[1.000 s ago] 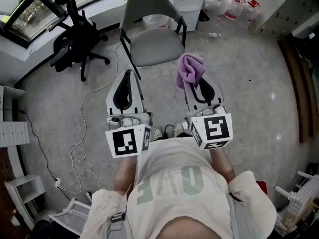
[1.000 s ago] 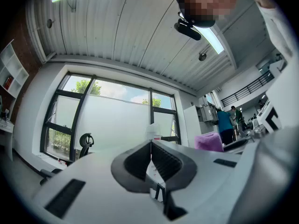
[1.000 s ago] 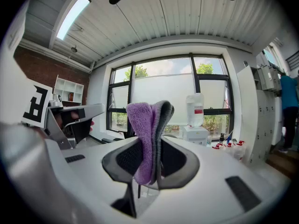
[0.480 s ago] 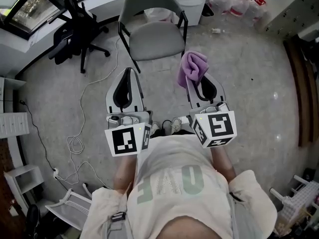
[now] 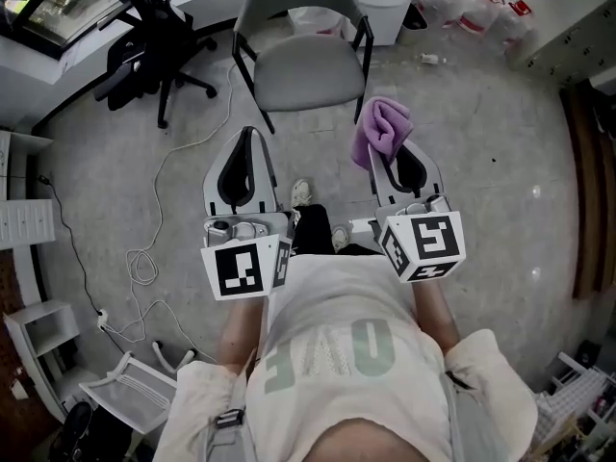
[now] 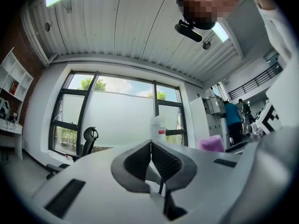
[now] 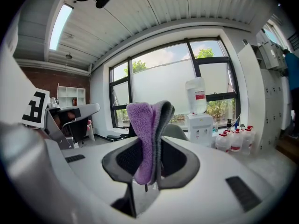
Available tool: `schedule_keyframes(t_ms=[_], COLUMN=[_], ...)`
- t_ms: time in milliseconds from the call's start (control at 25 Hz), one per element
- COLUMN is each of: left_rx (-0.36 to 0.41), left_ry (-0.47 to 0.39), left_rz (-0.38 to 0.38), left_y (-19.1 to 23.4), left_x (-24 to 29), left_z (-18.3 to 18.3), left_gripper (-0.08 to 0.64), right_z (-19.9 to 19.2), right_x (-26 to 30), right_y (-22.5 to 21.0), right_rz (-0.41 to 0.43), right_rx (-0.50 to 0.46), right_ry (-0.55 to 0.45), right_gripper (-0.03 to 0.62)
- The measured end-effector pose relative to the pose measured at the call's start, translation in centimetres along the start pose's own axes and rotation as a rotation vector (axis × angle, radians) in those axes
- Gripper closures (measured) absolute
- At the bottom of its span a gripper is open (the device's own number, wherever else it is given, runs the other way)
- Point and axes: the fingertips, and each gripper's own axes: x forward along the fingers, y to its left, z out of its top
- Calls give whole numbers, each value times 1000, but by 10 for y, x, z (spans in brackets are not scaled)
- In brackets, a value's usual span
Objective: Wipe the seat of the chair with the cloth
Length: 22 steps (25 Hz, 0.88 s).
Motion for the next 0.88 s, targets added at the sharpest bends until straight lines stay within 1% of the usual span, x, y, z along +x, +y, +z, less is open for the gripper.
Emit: schedule_keyframes(t_ms=[120,200,280,360,520,720,880], left_rx=[-6,-9,-21,-39,-45,-11,15], left_ry=[-4,-13,-17,-16,-38,-68,-75], left_rz=[5,1,1,3,-3,-24,-44], left_y=[9,18,33,53,97,140,172], left_x=[20,41,65,96,185,301,376], left_z=[-11,-20,-30,-39,-34,-26,-24], left_gripper=[548,546,547,547,546,547,546], right_z=[0,-4,-7,0,42,91,119], right_x=[25,52,82,112,185,294,371], right_y=[-6,-13,-16,-21,-40,-68,-77], right_rz=[10,8,4,-3,-37,-65,-67], right_rx=[-21,-21,-16,-27,-54,-68,-93], right_ry=[-5,2,17,20,-10,-29,-37], right_gripper=[497,497,497,497,497,497,497])
